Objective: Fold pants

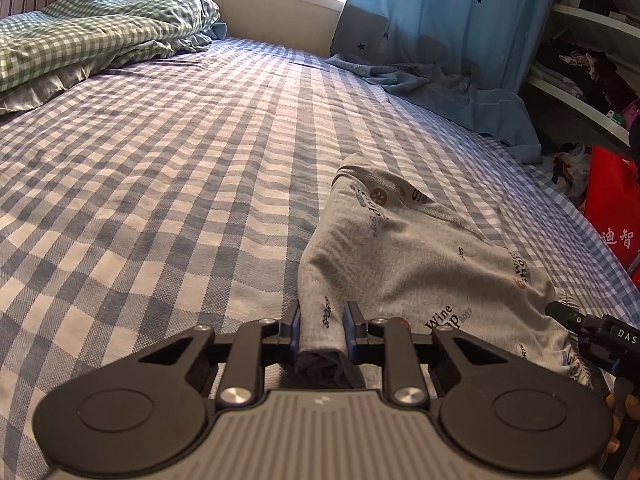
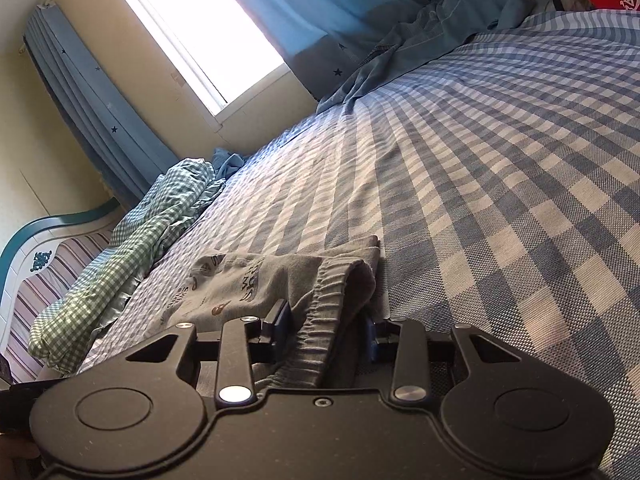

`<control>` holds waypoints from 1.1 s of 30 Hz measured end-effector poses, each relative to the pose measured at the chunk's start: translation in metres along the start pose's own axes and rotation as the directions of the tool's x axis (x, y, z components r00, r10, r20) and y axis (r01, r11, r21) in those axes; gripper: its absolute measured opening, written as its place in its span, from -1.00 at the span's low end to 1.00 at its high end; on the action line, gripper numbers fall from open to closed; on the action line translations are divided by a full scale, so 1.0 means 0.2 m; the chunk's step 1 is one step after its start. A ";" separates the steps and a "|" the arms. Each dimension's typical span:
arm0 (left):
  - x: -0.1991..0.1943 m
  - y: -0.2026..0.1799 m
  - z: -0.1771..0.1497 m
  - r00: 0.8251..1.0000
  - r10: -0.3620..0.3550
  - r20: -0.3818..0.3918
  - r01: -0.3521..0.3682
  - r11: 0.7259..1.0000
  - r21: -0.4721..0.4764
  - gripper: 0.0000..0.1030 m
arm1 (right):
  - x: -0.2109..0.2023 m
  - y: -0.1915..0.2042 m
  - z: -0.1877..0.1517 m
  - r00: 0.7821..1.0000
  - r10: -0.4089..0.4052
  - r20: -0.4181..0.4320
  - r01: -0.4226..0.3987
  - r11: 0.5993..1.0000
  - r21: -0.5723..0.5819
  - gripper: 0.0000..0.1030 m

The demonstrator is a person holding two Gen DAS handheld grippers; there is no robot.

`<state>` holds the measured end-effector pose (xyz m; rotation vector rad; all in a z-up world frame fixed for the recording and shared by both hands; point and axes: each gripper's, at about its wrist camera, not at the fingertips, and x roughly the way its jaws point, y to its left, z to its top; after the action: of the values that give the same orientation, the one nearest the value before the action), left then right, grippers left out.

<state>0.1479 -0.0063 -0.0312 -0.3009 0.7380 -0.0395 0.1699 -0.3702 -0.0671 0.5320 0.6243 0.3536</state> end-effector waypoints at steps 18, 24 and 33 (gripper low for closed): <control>-0.05 -0.05 0.05 1.000 -0.007 0.022 0.006 0.999 0.037 -0.79 | -0.02 0.18 -0.03 0.990 -0.129 0.059 0.138 0.971 -0.196 -0.72; -0.11 -0.08 0.11 0.998 -0.040 0.056 0.037 0.997 0.069 -0.81 | -0.04 0.29 -0.05 0.978 -0.170 0.118 0.196 0.943 -0.267 -0.76; -0.14 -0.10 0.22 0.994 -0.088 0.072 0.082 0.993 0.087 -0.82 | -0.06 0.44 0.05 0.979 -0.161 0.125 0.191 0.936 -0.296 -0.76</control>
<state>0.1581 -0.0099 0.0234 -0.2520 0.6465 -0.1388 0.1533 -0.3089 -0.0055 0.1912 0.5047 0.2464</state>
